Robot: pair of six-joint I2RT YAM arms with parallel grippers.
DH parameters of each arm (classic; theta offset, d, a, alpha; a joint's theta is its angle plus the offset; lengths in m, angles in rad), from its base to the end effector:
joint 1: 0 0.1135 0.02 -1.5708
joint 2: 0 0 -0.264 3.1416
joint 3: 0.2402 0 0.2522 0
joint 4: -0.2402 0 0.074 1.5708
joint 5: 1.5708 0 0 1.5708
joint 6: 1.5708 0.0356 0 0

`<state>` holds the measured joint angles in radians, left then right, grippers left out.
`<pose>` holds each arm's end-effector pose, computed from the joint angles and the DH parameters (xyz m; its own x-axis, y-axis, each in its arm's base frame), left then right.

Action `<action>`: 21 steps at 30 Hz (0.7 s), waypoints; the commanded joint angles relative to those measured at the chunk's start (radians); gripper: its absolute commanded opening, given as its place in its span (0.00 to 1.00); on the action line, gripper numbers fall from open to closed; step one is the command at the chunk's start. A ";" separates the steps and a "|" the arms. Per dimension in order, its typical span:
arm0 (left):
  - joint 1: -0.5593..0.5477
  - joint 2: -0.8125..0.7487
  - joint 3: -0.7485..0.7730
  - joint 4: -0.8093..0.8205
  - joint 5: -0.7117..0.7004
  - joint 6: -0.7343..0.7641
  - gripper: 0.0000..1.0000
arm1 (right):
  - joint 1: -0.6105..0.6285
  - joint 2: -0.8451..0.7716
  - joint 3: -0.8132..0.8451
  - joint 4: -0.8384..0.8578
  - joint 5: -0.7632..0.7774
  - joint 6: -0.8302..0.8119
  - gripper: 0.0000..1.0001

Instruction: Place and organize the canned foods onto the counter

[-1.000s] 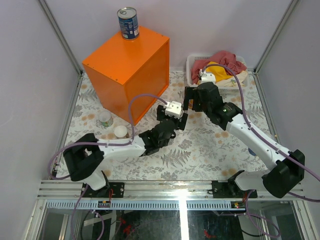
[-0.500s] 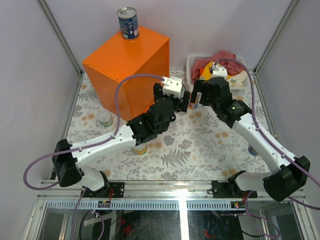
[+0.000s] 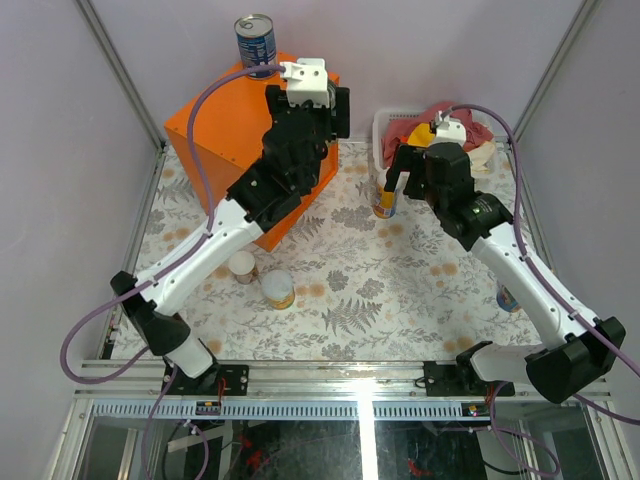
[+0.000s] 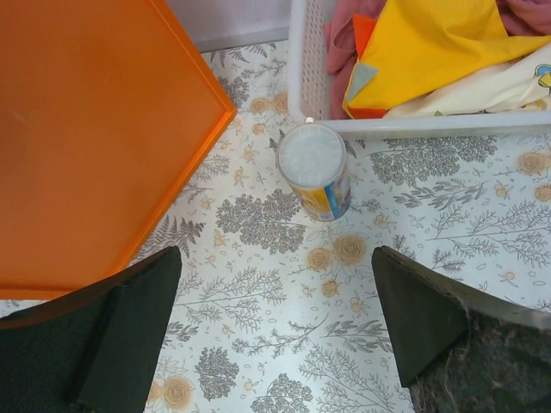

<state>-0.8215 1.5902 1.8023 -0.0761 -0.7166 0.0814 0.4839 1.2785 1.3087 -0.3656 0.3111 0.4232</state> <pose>0.2568 -0.2417 0.5013 0.1009 -0.0184 -0.9947 0.1010 0.9949 -0.0082 0.2608 0.1247 0.3982 -0.3425 0.2617 -0.9024 -0.0509 0.9539 0.2959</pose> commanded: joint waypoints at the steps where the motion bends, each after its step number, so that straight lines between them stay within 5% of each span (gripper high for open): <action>1: 0.059 0.036 0.133 0.122 0.041 0.077 0.00 | -0.006 -0.017 0.066 0.027 -0.007 0.006 0.99; 21: 0.303 0.199 0.344 0.091 0.068 -0.024 0.00 | -0.006 0.016 0.047 0.055 -0.011 -0.007 0.99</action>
<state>-0.5457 1.7996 2.0270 -0.1307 -0.6765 0.0933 0.4831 1.2903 1.3323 -0.3534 0.3012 0.4232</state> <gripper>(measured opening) 0.799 0.993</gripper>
